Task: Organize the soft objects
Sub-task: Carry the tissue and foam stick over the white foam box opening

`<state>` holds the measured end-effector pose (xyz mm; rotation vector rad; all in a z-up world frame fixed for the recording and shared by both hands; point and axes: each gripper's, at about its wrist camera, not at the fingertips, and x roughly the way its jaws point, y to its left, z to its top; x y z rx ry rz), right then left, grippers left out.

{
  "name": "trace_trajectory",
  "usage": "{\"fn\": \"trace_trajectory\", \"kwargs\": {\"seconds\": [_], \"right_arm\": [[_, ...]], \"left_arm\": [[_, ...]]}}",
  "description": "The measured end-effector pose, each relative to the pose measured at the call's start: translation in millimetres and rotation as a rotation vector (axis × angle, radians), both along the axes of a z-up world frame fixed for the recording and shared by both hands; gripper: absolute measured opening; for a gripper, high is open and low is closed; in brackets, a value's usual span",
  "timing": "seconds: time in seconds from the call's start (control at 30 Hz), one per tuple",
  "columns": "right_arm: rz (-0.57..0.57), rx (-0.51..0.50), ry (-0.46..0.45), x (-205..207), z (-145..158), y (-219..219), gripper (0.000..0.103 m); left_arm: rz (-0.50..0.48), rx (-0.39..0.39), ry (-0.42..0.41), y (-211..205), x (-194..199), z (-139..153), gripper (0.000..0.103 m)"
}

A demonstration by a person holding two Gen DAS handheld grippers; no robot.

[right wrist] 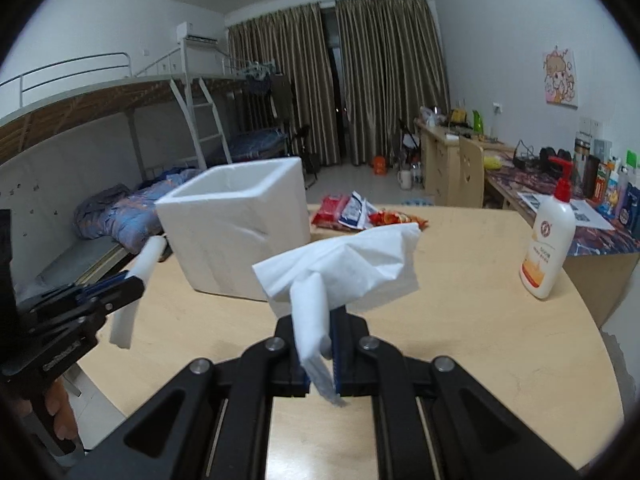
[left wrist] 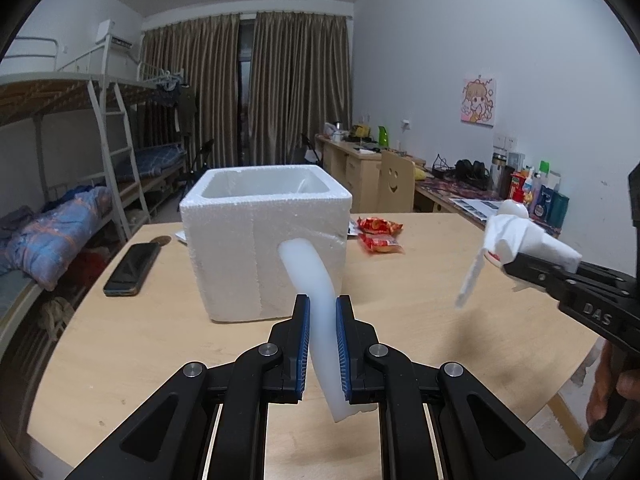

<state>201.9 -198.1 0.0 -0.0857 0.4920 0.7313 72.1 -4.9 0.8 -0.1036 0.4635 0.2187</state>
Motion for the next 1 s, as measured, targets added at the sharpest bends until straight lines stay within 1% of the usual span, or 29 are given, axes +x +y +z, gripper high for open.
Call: {"fn": "trace_trajectory", "kwargs": {"seconds": [0.33, 0.57, 1.0], "right_arm": [[0.063, 0.031, -0.074, -28, 15, 9, 0.01], [0.111, 0.054, -0.091, -33, 18, 18, 0.01], [0.187, 0.076, -0.117, -44, 24, 36, 0.01]], "left_arm": [[0.031, 0.025, -0.024, 4, -15, 9, 0.014], [0.059, 0.046, -0.039, 10, -21, 15, 0.014], [0.106, 0.062, -0.061, 27, -36, 24, 0.014]]}}
